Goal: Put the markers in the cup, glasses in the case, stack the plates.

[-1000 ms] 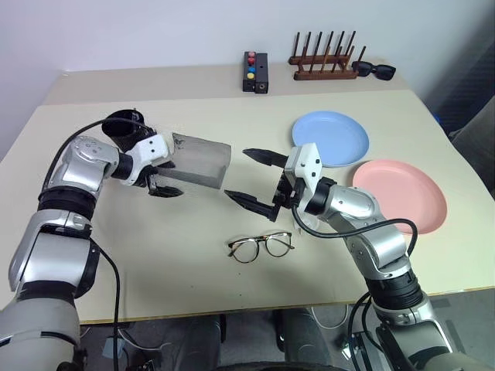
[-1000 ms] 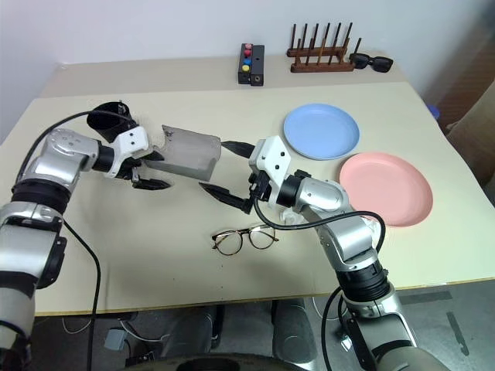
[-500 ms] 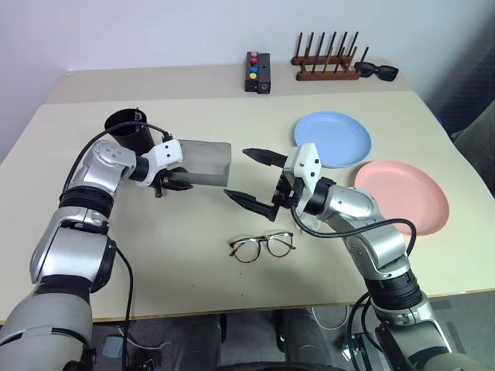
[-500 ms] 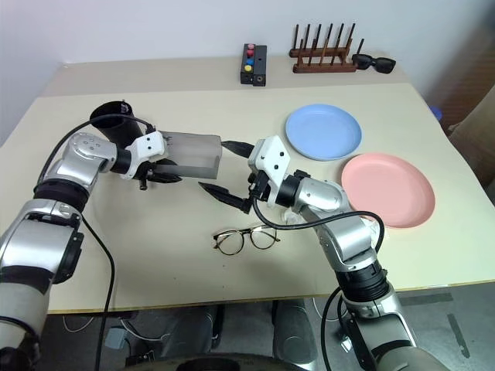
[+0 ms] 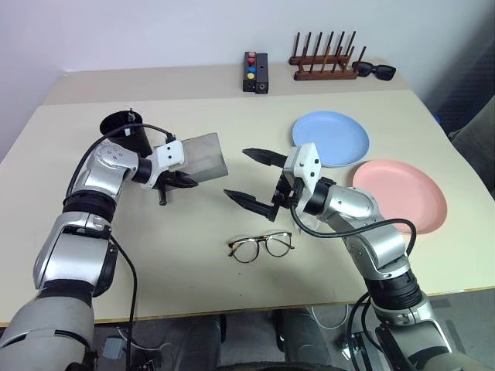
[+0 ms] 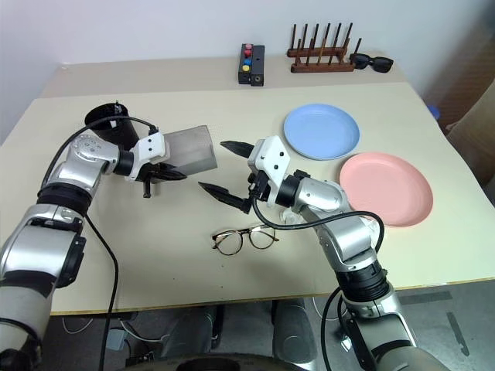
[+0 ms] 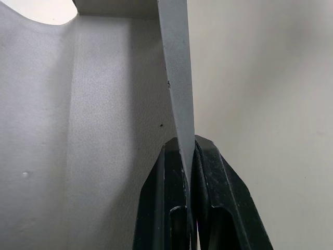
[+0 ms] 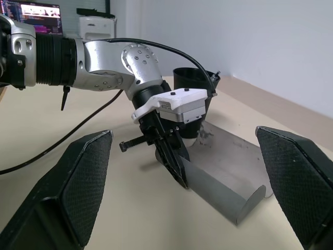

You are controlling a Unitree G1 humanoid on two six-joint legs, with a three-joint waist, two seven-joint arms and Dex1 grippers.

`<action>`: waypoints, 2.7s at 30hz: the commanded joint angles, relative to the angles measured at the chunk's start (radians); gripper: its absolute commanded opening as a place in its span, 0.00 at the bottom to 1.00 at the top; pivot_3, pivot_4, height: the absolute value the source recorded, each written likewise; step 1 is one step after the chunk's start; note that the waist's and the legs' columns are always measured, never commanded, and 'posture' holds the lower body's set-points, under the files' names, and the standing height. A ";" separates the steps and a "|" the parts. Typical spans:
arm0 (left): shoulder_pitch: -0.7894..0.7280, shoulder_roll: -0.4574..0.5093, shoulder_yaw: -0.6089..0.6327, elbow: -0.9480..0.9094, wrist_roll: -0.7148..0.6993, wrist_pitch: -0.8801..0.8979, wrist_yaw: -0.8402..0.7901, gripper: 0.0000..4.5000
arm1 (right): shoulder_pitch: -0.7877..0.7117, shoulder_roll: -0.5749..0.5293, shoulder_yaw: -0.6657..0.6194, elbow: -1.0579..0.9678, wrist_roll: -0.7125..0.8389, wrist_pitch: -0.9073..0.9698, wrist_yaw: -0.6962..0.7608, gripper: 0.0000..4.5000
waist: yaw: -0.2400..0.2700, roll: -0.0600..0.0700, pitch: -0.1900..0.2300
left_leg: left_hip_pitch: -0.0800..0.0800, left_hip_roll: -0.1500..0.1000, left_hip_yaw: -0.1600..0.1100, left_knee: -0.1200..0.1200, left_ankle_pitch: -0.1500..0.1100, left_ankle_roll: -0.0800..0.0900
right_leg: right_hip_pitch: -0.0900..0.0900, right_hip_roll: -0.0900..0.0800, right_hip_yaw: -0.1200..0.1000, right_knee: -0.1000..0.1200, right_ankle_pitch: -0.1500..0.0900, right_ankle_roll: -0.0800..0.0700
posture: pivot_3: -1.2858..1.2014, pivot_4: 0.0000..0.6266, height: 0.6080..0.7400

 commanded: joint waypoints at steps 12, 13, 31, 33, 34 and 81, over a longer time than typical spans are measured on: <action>0.129 0.009 0.012 -0.411 -0.110 0.201 -0.145 0.00 | -0.005 0.001 -0.003 -0.042 0.000 -0.010 -0.014 1.00 | 0.000 0.000 0.000 | 0.000 0.000 0.000 0.000 0.000 0.000 | 0.000 0.000 0.000 0.000 0.000 0.000 | 0.52 0.24 0.99; 0.143 0.016 0.010 -0.446 -0.116 0.227 -0.154 0.00 | -0.004 0.000 -0.004 -0.043 0.000 -0.009 -0.014 1.00 | -0.002 0.000 0.000 | 0.000 0.000 0.000 0.000 0.000 0.000 | 0.000 0.000 0.000 0.000 0.000 0.000 | 0.52 0.24 0.99; 0.340 0.095 -0.139 -0.999 -0.050 0.684 -0.036 0.00 | 0.026 -0.055 -0.001 -0.057 0.017 0.018 0.037 1.00 | 0.001 0.000 0.000 | 0.000 0.000 0.000 0.000 0.000 0.000 | 0.000 0.000 0.000 0.000 0.000 0.000 | 0.52 0.24 0.99; 0.337 0.096 -0.146 -0.998 -0.052 0.693 -0.027 0.00 | 0.027 -0.056 -0.001 -0.057 0.016 0.018 0.037 1.00 | 0.001 0.000 0.000 | 0.000 0.000 0.000 0.000 0.000 0.000 | 0.000 0.000 0.000 0.000 0.000 0.000 | 0.52 0.24 0.99; 0.338 0.096 -0.146 -0.999 -0.057 0.697 -0.025 0.00 | 0.028 -0.057 -0.001 -0.057 0.015 0.017 0.037 1.00 | 0.002 0.000 0.000 | 0.000 0.000 0.000 0.000 0.000 0.000 | 0.000 0.000 0.000 0.000 0.000 0.000 | 0.52 0.24 0.99; 0.252 -0.097 -0.360 -1.085 -0.245 0.787 0.060 0.88 | 0.381 -0.495 -0.204 -0.316 0.032 0.147 0.126 1.00 | 0.031 0.000 0.000 | 0.000 0.000 0.000 0.003 0.000 0.000 | 0.004 -0.001 0.000 -0.002 -0.004 0.001 | 0.52 0.24 0.99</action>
